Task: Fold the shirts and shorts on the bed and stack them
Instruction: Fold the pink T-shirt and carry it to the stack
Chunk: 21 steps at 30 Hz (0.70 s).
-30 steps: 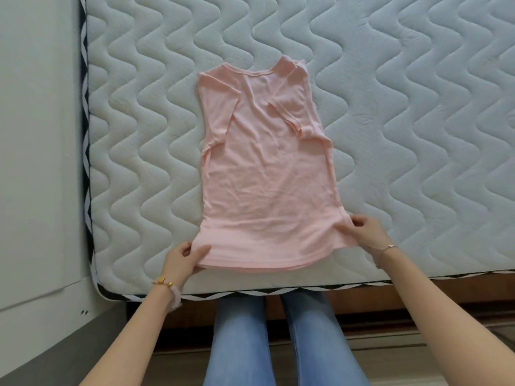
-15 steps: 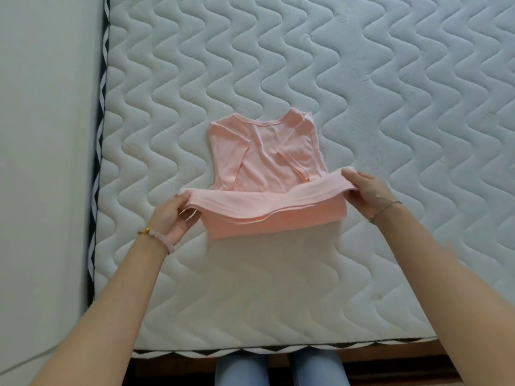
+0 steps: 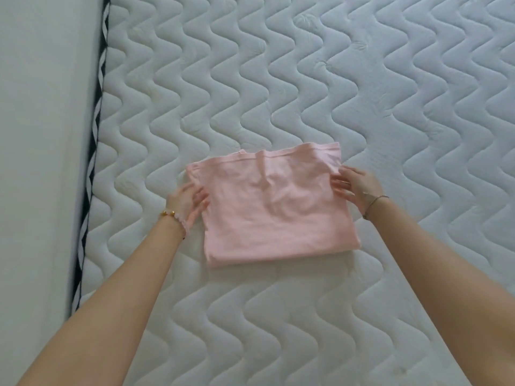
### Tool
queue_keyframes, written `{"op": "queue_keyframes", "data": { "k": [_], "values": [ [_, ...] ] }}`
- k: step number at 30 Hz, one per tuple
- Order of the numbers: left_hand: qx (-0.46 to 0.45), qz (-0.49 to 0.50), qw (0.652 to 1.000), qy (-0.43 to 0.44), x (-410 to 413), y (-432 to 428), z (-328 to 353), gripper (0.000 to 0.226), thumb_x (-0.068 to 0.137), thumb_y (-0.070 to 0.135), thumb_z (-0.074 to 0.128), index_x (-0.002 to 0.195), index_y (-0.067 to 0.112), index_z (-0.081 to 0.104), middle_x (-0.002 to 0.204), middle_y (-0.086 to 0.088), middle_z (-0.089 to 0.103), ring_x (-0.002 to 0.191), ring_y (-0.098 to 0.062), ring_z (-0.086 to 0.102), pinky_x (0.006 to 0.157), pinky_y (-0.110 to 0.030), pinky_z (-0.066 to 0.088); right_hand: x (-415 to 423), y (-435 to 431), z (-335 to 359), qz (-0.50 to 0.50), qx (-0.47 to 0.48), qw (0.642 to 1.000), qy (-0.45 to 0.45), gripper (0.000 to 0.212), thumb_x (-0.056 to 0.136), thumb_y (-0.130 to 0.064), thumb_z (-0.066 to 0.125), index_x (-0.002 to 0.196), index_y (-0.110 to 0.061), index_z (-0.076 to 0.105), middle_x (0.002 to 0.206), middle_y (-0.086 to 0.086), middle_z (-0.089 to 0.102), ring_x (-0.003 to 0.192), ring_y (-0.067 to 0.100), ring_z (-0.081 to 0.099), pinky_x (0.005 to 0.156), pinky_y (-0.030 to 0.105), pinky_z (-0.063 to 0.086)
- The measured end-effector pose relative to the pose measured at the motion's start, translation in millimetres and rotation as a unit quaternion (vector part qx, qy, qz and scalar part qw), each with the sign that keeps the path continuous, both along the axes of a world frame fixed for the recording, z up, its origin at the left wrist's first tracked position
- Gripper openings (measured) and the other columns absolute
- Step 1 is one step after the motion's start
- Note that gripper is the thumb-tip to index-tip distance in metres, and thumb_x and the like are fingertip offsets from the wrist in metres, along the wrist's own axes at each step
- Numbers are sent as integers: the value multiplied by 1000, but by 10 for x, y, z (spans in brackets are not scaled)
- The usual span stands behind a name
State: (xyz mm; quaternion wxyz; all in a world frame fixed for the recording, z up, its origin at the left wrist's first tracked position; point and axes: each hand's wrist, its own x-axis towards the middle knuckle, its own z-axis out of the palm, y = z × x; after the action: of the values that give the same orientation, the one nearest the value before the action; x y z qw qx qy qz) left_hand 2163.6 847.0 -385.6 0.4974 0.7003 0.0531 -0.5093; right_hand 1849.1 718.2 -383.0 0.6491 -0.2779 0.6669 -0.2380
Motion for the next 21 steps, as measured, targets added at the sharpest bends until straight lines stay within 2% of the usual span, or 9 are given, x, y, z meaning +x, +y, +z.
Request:
{"op": "queue_keyframes", "data": {
  "k": [3, 5, 6, 8, 10, 13, 17, 19, 21],
  "values": [
    [73, -57, 987, -130, -35, 224, -192, 36, 87, 1, 58, 122, -1, 51, 98, -16, 62, 73, -17, 55, 59, -22, 52, -111, 115, -144, -7, -42, 996, 78, 29, 88, -6, 57, 117, -6, 52, 82, 4, 59, 67, 13, 55, 59, 20, 51],
    [112, -105, 969, -194, -87, 390, -256, 39, 84, 4, 62, 122, 0, 52, 108, -17, 61, 82, -19, 53, 76, -32, 50, -210, 273, -246, 9, -67, 987, 147, 34, 84, -10, 64, 117, -5, 55, 88, 5, 61, 74, 18, 58, 72, 30, 52],
    [125, -119, 964, -204, -125, 464, -267, 39, 83, 5, 63, 120, 0, 52, 102, -13, 62, 82, -19, 53, 81, -35, 48, -256, 375, -276, 21, -71, 982, 176, 36, 82, -14, 67, 116, -6, 57, 93, 7, 62, 80, 20, 59, 79, 34, 50],
    [132, -138, 964, -182, -218, 594, -264, 38, 84, 7, 65, 118, -3, 51, 93, -8, 60, 83, -20, 55, 82, -35, 47, -343, 586, -316, 42, -68, 974, 210, 35, 82, -19, 69, 113, -7, 60, 100, 8, 61, 89, 19, 57, 82, 32, 46],
    [132, -167, 966, -143, -321, 716, -239, 36, 85, 8, 65, 116, -3, 51, 101, -12, 59, 90, -22, 56, 80, -33, 47, -403, 773, -326, 66, -54, 974, 212, 31, 83, -20, 69, 109, -5, 62, 99, 8, 62, 91, 18, 56, 77, 26, 43],
    [112, -229, 963, -84, -416, 901, -244, 32, 84, 13, 67, 113, 3, 56, 109, -11, 63, 97, -25, 60, 84, -34, 49, -482, 961, -320, 87, -36, 977, 193, 24, 82, -20, 70, 101, -8, 65, 98, 7, 65, 90, 19, 59, 76, 27, 43],
    [117, -265, 956, -46, -396, 1030, -211, 67, 58, 38, 81, 112, 3, 61, 109, -12, 67, 101, -27, 63, 93, -41, 50, -535, 1027, -236, 123, -21, 976, 179, 28, 77, -25, 75, 98, -10, 64, 89, 2, 63, 84, 17, 57, 74, 27, 42],
    [120, -264, 955, -60, -418, 1077, -204, 51, 67, 27, 81, 107, 1, 62, 104, -12, 67, 95, -26, 63, 87, -38, 52, -534, 1040, -179, 165, -5, 971, 172, 36, 69, -33, 77, 93, -10, 65, 81, -1, 61, 73, 13, 55, 63, 24, 40],
    [115, -242, 960, -81, -476, 1142, -197, 35, 76, 13, 75, 106, 2, 62, 99, -12, 66, 90, -24, 61, 81, -32, 51, -523, 1046, -120, 205, 16, 965, 164, 24, 74, -27, 76, 87, -9, 65, 73, -2, 59, 63, 9, 51, 52, 18, 39]
  ]
}}
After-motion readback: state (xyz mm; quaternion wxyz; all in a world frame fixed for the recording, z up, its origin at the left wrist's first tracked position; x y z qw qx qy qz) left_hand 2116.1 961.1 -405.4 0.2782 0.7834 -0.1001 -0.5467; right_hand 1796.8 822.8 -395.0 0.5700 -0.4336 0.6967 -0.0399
